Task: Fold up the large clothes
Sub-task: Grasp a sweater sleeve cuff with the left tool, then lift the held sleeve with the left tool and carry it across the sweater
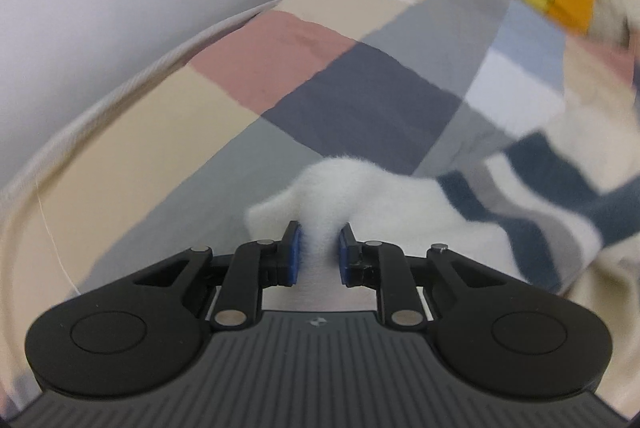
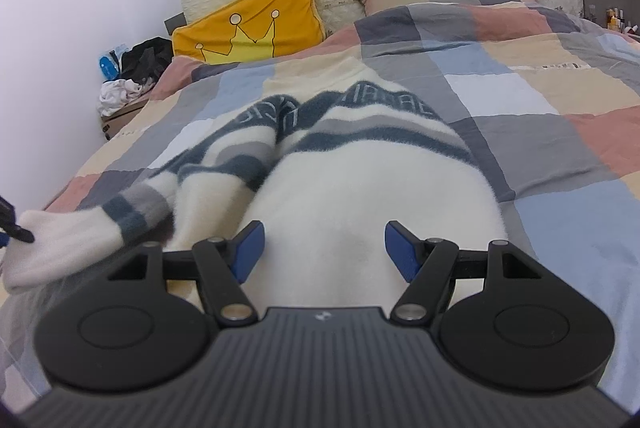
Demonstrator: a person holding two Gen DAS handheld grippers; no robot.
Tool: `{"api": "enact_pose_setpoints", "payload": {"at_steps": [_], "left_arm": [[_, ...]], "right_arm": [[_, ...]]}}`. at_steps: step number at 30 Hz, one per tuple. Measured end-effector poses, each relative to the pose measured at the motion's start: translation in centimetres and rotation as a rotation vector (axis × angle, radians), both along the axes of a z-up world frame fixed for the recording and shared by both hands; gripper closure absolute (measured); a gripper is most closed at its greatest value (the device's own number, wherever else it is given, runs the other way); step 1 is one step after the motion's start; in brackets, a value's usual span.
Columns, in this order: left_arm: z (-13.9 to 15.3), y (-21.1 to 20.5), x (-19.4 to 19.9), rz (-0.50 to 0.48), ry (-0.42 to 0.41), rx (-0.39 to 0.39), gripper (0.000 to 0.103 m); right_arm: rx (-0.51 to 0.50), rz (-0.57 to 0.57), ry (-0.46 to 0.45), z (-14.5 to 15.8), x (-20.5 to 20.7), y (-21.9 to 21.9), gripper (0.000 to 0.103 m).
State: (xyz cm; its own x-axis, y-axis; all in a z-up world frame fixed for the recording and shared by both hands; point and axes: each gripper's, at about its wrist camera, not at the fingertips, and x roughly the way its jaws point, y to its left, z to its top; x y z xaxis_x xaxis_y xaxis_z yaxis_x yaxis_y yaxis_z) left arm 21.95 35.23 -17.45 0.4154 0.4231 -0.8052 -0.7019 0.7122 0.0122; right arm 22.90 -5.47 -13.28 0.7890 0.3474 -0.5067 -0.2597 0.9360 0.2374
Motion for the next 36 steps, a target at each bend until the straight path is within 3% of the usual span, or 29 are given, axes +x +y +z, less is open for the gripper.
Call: {"api": "enact_pose_setpoints", "payload": {"at_steps": [4,7,13,16,20,22,23,24,30,33,36], "left_arm": [[-1.0,-2.8,3.2,-0.080,0.077,0.147,0.081],[-1.1,-5.4,5.3,-0.173,0.090,0.239,0.081],[-1.8,-10.4,8.1,-0.344,0.075,0.244,0.081],[-3.0,-11.5,9.0,-0.378,0.063,0.200,0.081],[-4.2,-11.6,9.5,-0.429,0.034,0.119,0.073],[-4.4,-11.9,9.3,-0.452,0.014,0.057,0.052],[-4.2,-11.9,9.1,-0.469,0.005,0.032,0.032],[-3.9,-12.1,8.7,-0.480,-0.015,0.023,0.026],[-0.1,-10.6,4.8,-0.476,-0.190,-0.126,0.026],[1.1,-8.1,2.4,-0.380,-0.272,-0.200,0.026],[1.0,-5.3,0.0,-0.238,-0.285,-0.249,0.026]], "right_arm": [[-0.004,0.008,0.001,0.0,0.0,0.1,0.034],[0.009,0.007,0.006,-0.1,0.1,0.1,0.034],[0.041,0.007,0.028,-0.5,0.8,-0.3,0.034],[0.050,0.015,0.030,-0.7,1.1,-0.5,0.034],[0.076,0.013,0.055,-1.1,1.4,-0.9,0.034],[0.078,0.012,0.058,-1.2,1.5,-0.9,0.034],[0.079,0.011,0.061,-1.3,1.5,-1.0,0.034],[0.083,0.011,0.065,-1.4,1.6,-1.0,0.034],[0.085,0.006,0.072,-1.4,1.6,-1.1,0.034],[0.086,0.003,0.075,-1.3,1.5,-1.1,0.034],[0.085,0.000,0.077,-1.3,1.5,-1.1,0.034]]}}
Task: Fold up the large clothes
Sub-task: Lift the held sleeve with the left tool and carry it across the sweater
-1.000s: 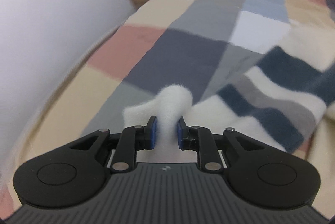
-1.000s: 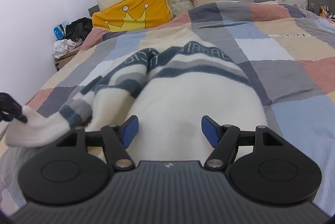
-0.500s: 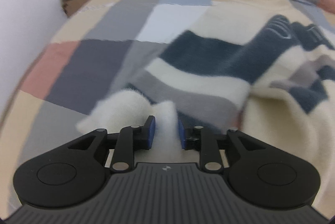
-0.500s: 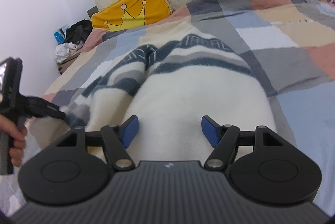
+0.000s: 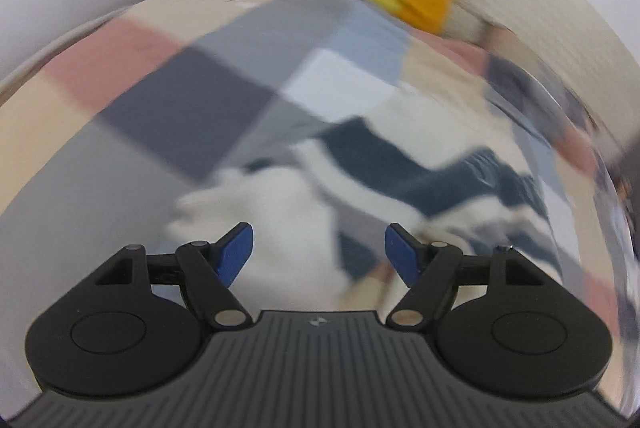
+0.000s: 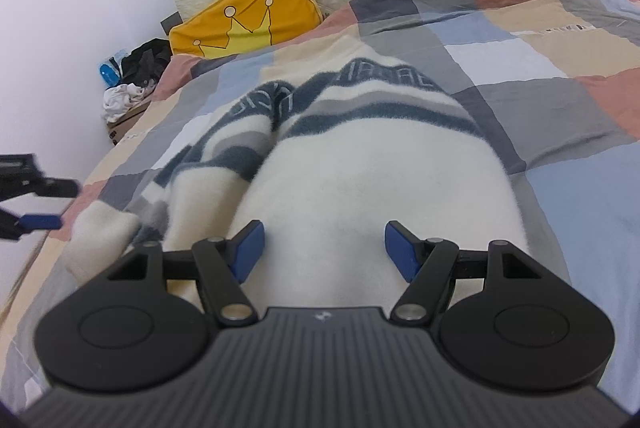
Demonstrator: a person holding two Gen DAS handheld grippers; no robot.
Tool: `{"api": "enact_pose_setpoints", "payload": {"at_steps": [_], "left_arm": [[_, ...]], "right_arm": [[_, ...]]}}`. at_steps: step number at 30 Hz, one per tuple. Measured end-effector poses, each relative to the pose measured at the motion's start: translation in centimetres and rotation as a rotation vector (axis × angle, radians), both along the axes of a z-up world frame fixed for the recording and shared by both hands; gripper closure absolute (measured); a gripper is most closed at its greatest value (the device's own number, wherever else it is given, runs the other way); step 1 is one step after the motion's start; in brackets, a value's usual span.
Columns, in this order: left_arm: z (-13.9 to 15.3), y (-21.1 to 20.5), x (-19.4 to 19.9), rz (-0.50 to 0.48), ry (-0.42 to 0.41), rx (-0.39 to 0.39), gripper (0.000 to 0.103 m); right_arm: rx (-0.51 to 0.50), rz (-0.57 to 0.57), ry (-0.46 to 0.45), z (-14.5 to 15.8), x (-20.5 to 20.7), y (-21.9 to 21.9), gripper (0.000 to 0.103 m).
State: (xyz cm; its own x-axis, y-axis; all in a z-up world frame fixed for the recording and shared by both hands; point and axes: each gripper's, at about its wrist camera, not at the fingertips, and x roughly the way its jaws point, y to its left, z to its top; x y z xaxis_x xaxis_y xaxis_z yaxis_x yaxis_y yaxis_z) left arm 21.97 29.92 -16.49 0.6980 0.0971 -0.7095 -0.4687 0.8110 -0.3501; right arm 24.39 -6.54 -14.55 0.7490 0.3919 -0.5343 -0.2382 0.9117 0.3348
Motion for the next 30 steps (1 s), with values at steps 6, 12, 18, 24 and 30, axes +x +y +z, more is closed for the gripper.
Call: {"api": "enact_pose_setpoints", "payload": {"at_steps": [6,12,18,24,30], "left_arm": [[-3.7,4.6,-2.9,0.199,0.039,-0.196,0.027],[-6.8,5.2,-3.7,0.270,-0.046,-0.439,0.033],[-7.4,3.9,-1.5,0.340,-0.116,-0.474,0.033],[-8.2,3.7,0.6,0.471,-0.095,-0.372,0.045],[-5.8,6.7,-0.3,0.506,-0.166,-0.302,0.078]], "right_arm": [[0.004,-0.002,0.005,-0.1,0.0,-0.1,0.034],[0.003,-0.004,0.008,-0.2,0.0,-0.2,0.034],[-0.003,-0.008,0.010,-0.2,0.0,-0.1,0.034],[-0.039,0.005,0.005,-0.7,-0.2,0.6,0.034],[-0.038,0.010,0.011,-1.1,0.1,0.5,0.033]]}}
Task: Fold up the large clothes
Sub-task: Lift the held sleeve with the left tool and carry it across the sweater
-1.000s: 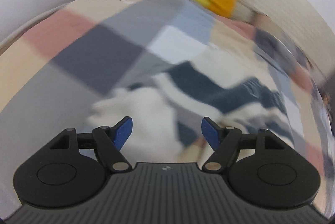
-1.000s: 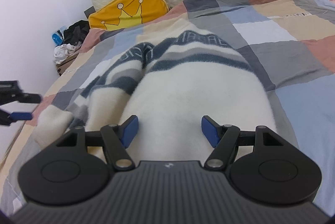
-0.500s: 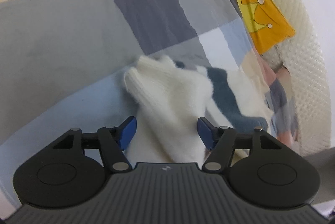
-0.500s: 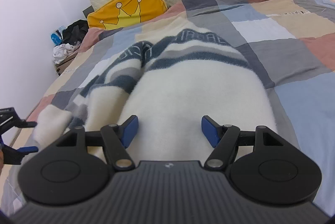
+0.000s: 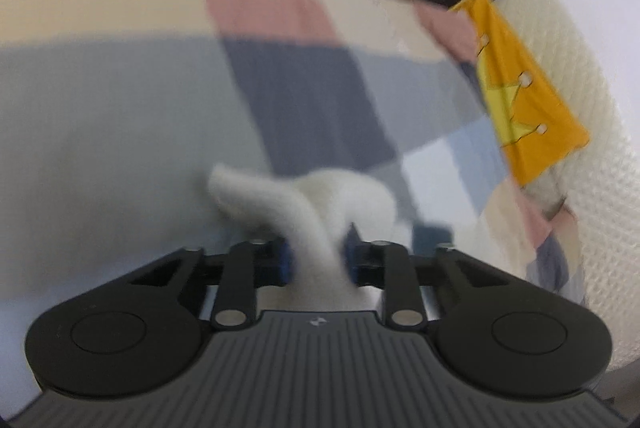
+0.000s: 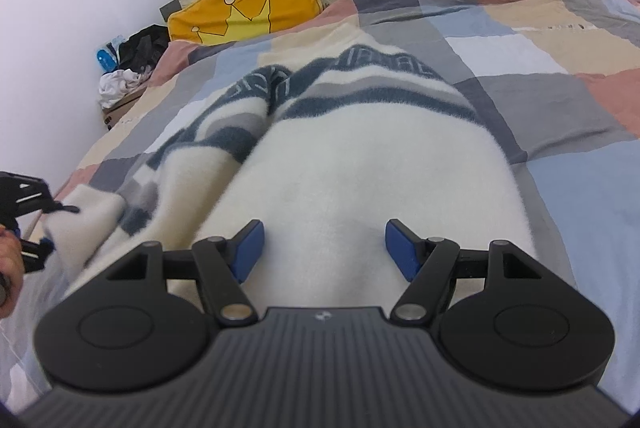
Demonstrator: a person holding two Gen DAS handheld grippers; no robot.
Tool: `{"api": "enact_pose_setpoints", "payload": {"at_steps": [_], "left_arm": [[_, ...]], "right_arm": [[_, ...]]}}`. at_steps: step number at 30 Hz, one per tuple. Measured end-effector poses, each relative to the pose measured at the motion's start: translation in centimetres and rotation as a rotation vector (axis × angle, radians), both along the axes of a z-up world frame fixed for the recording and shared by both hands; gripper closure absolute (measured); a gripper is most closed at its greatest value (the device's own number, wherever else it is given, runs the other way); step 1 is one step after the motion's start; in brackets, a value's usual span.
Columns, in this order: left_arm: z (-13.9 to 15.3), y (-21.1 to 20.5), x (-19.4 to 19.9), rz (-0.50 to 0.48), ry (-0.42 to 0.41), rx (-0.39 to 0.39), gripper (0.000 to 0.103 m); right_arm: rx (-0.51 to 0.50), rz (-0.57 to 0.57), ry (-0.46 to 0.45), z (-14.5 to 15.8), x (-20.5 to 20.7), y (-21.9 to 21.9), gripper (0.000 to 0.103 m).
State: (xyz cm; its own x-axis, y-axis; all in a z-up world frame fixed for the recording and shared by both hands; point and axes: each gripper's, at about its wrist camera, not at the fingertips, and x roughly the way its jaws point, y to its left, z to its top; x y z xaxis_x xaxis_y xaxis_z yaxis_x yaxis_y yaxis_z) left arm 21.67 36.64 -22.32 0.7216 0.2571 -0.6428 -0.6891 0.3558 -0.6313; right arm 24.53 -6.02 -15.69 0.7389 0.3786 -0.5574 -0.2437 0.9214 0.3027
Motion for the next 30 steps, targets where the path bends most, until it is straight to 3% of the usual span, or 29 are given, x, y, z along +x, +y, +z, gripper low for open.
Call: {"api": "enact_pose_setpoints", "payload": {"at_steps": [6,12,22,26,30], "left_arm": [[5.7,6.1,-1.1,0.026,0.000,0.137,0.082],[10.2,14.2,-1.8,0.078,0.028,0.186,0.087],[18.0,24.5,-0.2,0.115,-0.082,0.295,0.089],[18.0,27.7,2.5,0.122,-0.061,0.357,0.089],[13.4,30.7,4.1,0.137,0.041,0.349,0.089]], "right_arm": [[-0.080,0.011,-0.060,0.2,-0.7,1.1,0.033],[-0.109,0.010,-0.079,0.2,-1.0,1.4,0.033],[-0.213,0.023,-0.091,0.1,-1.2,3.6,0.034],[-0.244,0.028,-0.089,0.2,-1.7,4.4,0.034],[-0.259,0.036,-0.067,0.1,-1.9,5.0,0.034]]}}
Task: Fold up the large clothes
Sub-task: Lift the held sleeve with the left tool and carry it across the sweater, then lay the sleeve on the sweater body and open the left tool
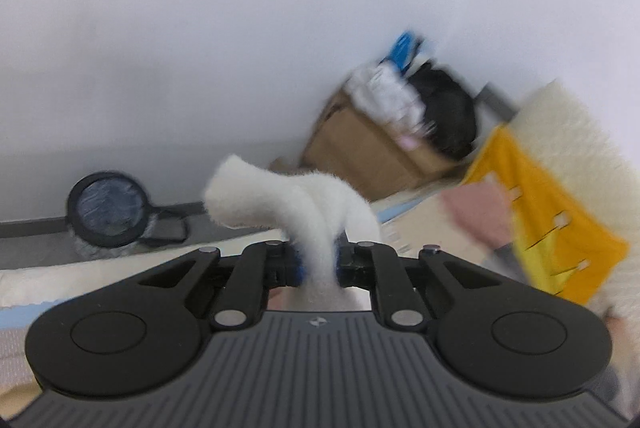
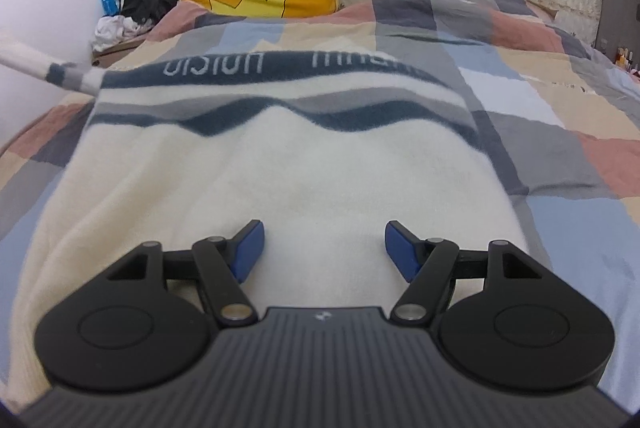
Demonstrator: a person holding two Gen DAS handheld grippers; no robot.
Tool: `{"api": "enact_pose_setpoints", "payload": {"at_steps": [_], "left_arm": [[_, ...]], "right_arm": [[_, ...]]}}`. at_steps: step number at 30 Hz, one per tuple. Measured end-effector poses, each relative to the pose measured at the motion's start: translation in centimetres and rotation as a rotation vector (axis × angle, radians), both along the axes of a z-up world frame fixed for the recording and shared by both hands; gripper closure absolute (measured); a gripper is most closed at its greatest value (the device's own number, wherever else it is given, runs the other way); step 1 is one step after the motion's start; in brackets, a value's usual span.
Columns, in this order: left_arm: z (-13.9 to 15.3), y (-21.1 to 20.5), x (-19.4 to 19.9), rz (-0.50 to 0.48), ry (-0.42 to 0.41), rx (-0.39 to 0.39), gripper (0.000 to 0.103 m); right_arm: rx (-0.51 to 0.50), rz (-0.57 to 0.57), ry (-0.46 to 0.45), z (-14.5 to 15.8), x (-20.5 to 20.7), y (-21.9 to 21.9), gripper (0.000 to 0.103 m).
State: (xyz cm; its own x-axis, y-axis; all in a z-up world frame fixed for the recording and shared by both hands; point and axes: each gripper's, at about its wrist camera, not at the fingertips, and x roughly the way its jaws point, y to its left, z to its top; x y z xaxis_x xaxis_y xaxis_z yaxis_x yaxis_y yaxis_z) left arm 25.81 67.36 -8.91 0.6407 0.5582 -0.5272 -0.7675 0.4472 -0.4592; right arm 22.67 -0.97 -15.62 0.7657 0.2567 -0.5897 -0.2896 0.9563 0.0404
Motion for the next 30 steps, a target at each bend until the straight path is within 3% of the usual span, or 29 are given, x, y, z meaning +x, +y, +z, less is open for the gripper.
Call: {"api": "enact_pose_setpoints", "payload": {"at_steps": [7,11,16,18,21,25,30], "left_arm": [[-10.8,3.7,-0.4,0.035,0.113,-0.165,0.088],[-14.0,4.8,-1.3,0.028,0.089,-0.236,0.087],[-14.2,4.0,-2.0,0.000,0.102,-0.224,0.075],[-14.1,4.0,-2.4,-0.014,0.094,-0.263,0.047],[-13.2,3.0,-3.7,0.002,0.101,-0.308,0.029],[-11.5,0.4,-6.0,-0.019,0.075,-0.332,0.028],[-8.9,-4.7,-8.2,-0.085,0.118,-0.346,0.027]], "right_arm": [[-0.017,-0.008,0.025,-0.7,0.3,0.2,0.034],[-0.014,-0.015,0.042,-1.1,0.5,0.4,0.033],[-0.017,-0.016,0.046,-0.9,0.8,0.4,0.032],[-0.016,-0.021,0.049,-0.9,1.0,0.6,0.032],[-0.014,-0.029,0.054,-0.9,1.1,0.7,0.032],[-0.009,-0.033,0.056,-0.8,1.2,0.7,0.032],[0.020,-0.032,0.060,-0.6,0.9,0.4,0.032]]}}
